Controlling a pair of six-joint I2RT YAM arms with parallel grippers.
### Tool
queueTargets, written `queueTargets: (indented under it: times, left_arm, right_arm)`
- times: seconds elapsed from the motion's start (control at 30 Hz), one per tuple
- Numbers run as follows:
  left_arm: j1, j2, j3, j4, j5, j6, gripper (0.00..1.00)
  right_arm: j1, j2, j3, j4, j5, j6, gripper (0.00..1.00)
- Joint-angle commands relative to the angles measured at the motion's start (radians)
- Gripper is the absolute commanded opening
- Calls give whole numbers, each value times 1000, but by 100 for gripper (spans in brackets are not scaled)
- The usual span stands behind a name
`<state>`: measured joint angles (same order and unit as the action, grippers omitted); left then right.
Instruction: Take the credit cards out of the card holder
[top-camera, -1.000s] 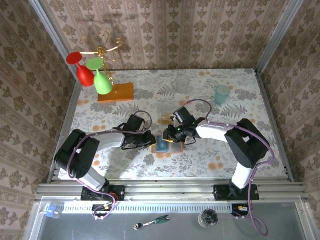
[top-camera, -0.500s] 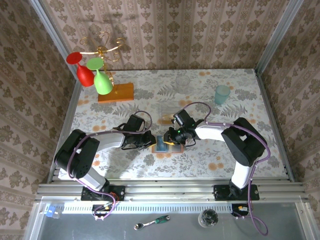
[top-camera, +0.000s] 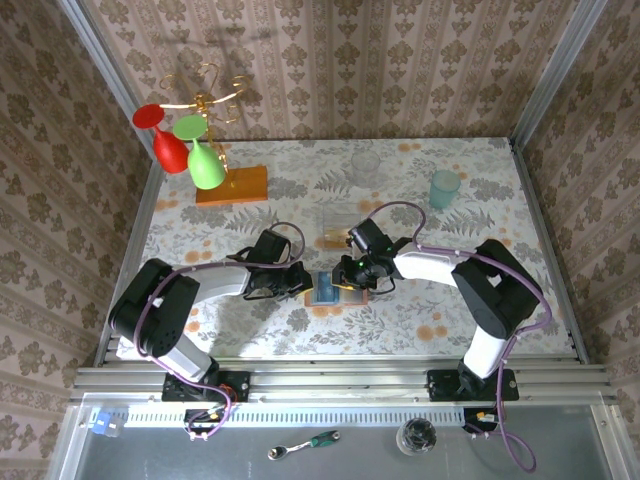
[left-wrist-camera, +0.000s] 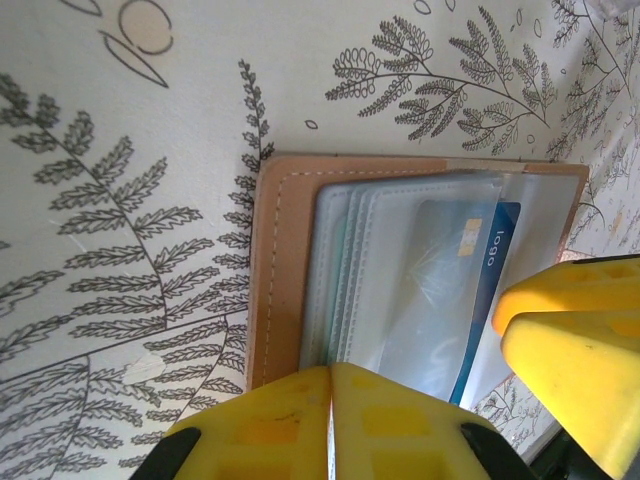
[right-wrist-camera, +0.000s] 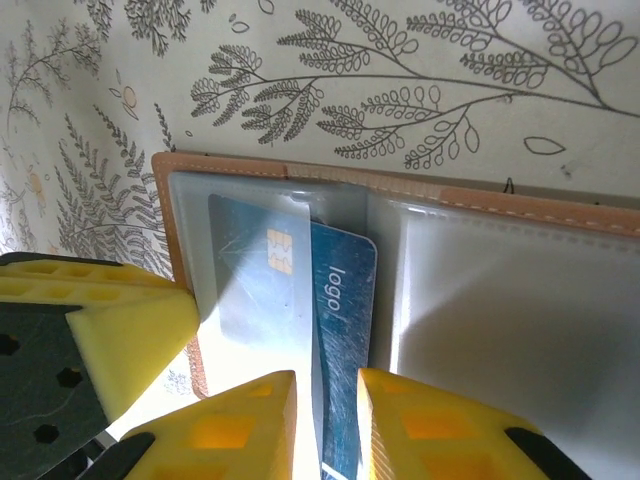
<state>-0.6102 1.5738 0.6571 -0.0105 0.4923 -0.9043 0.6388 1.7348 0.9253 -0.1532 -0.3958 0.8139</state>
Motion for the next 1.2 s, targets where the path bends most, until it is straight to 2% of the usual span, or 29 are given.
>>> queueTargets:
  times: [0.0, 0.3, 0.47, 0.87, 1.17]
  left_arm:
    - [-8, -11, 2, -28, -27, 11, 11]
    - [-8, -35, 37, -56, -28, 22, 11]
    - [-10, -15, 39, -52, -21, 23, 11]
    - [-10, 0, 32, -49, -20, 22, 10]
    - [-10, -14, 47, -64, -23, 24, 9]
  right_arm:
    - [4, -48, -4, -26, 29, -12, 25]
    - [4, -5, -11, 62, -90, 29, 25]
    - [5, 42, -11, 81, -116, 44, 25]
    - [4, 16, 19, -39, 7, -29, 25]
    - [4, -3, 45, -70, 30, -61, 25]
